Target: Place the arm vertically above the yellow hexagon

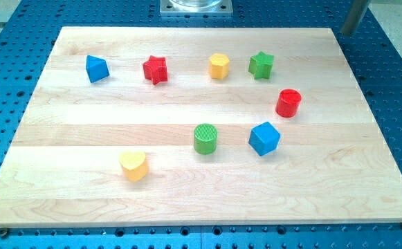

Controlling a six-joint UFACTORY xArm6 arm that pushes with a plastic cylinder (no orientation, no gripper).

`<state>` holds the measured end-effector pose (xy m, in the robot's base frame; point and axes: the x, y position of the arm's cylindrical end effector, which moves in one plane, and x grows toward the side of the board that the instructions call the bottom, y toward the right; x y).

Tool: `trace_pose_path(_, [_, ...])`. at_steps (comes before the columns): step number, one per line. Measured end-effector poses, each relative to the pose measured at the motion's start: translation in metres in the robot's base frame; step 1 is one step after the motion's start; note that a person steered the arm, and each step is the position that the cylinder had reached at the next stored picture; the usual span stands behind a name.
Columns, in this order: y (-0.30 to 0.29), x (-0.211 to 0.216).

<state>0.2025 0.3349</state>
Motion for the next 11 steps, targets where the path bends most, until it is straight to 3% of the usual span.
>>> trace_pose_path(3, [0.001,-0.010])
trace_pose_path(5, [-0.192,-0.010])
trace_pose_path(7, [-0.199,-0.010])
trace_pose_path(9, [-0.294,-0.004])
trace_pose_path(11, [-0.296,-0.004])
